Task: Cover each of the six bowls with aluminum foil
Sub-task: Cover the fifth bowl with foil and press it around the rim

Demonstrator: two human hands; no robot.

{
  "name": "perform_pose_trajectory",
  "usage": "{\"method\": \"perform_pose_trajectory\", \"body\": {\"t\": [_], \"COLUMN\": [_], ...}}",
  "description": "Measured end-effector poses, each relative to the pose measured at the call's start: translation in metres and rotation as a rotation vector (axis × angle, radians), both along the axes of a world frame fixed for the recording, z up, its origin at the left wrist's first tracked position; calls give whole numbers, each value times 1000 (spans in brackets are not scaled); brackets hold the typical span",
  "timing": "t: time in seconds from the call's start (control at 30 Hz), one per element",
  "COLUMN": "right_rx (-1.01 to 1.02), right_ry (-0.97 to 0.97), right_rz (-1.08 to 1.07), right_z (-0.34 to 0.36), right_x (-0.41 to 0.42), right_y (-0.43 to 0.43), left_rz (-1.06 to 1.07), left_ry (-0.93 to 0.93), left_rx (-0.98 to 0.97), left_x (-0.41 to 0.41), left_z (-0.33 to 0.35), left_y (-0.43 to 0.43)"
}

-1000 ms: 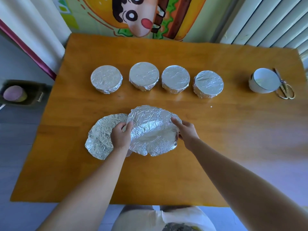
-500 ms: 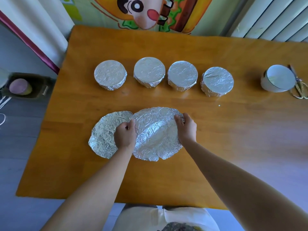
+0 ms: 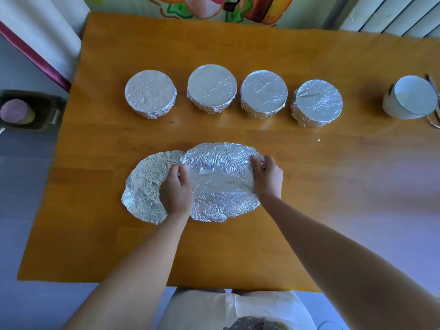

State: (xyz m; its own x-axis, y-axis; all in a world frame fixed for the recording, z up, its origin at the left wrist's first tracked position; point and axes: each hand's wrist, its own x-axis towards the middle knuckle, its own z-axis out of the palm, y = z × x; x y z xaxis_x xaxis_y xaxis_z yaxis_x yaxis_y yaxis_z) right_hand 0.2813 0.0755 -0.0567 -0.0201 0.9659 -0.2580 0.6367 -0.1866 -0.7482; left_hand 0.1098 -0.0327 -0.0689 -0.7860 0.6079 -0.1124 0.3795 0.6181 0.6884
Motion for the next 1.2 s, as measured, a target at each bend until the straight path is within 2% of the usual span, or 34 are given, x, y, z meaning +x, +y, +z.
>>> {"method": "perform_pose_trajectory", "body": {"t": [0.63, 1.2], "right_rx": [-39, -215], "right_ry": [70, 235], "right_rz": [42, 81], "right_z": [-28, -37], "right_x": [0, 3], "right_y": [5, 6], "left_rz": [-26, -72], "left_ry": [-141, -7], "left_rx": [4, -24], "left_x": [3, 8], "left_z": [-24, -28], "left_y": [-2, 4]}}
